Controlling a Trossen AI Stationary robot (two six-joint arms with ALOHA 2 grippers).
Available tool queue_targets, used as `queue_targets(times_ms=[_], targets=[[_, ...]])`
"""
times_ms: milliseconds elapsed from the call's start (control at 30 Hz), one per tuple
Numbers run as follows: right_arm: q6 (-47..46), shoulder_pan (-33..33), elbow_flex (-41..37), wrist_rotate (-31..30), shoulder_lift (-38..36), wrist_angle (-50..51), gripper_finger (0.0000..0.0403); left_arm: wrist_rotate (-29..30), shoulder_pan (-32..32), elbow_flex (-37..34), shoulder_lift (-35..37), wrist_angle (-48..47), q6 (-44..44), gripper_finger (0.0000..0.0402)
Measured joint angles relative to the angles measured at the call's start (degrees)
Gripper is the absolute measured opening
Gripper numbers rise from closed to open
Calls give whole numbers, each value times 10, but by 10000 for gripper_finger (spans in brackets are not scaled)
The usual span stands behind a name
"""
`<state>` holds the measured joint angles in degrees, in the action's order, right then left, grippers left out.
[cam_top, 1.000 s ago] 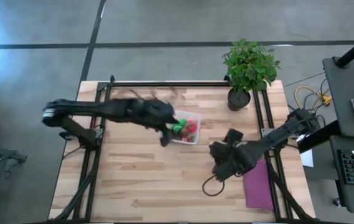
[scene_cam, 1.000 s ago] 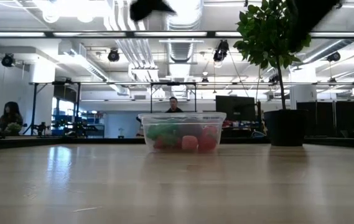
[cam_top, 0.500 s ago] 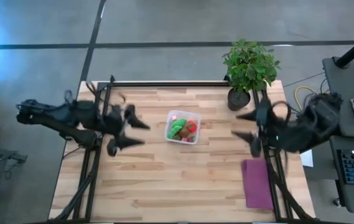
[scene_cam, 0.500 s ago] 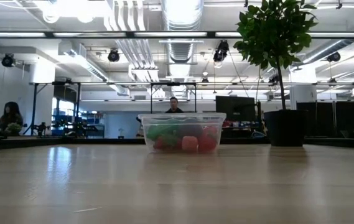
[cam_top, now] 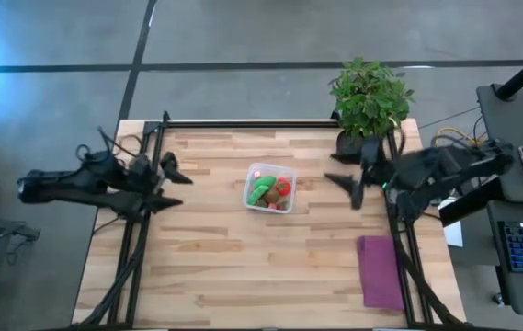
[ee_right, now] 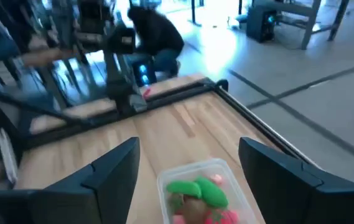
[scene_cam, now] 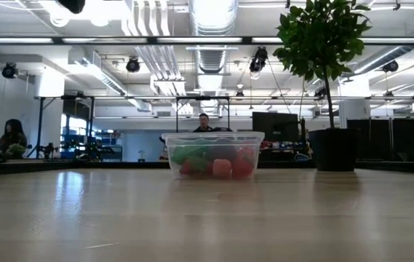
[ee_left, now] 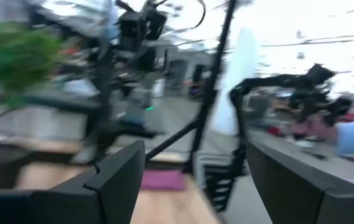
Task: Pick and placing Produce into tupperware
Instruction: Return to Home Position
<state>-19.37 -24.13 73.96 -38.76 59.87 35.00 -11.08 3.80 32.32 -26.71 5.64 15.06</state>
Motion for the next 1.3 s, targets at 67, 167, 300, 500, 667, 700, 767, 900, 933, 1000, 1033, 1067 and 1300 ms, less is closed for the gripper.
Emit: queue_targets(times_ms=[67, 167, 300, 500, 667, 700, 767, 900, 933, 1000, 1033, 1067, 1300], targets=[[0, 36, -40, 36, -49, -19, 265, 1, -28, -3, 49, -67, -3, 268], [13, 72, -115, 100, -110, -101, 265, -2, -45, -5, 132, -122, -4, 268], [30, 100, -248, 106, -167, -231, 265, -2, -46, -6, 215, -177, -12, 268], [32, 108, -417, 105, -210, -435, 265, -2, -46, -28, 250, -219, -7, 268], [20, 111, -493, 96, -225, -492, 265, -1, -46, -75, 221, -215, -7, 268], [13, 111, -504, 83, -226, -495, 265, 1, -46, -91, 220, -203, -5, 268], [-8, 112, -529, 41, -230, -494, 265, 10, -46, -120, 226, -161, 4, 268], [-43, 112, -579, -10, -240, -526, 265, 41, -45, -197, 253, -106, 57, 267], [-49, 112, -592, -15, -242, -534, 265, 43, -46, -219, 252, -95, 71, 267], [-58, 112, -615, -25, -247, -537, 265, 44, -46, -244, 252, -52, 88, 267], [-66, 112, -626, -27, -250, -536, 265, 45, -46, -253, 251, -22, 99, 267], [-74, 112, -636, -28, -252, -536, 265, 49, -46, -263, 248, -7, 107, 267], [-102, 112, -710, 4, -307, -550, 265, 141, -47, -306, 251, -6, 195, 267]])
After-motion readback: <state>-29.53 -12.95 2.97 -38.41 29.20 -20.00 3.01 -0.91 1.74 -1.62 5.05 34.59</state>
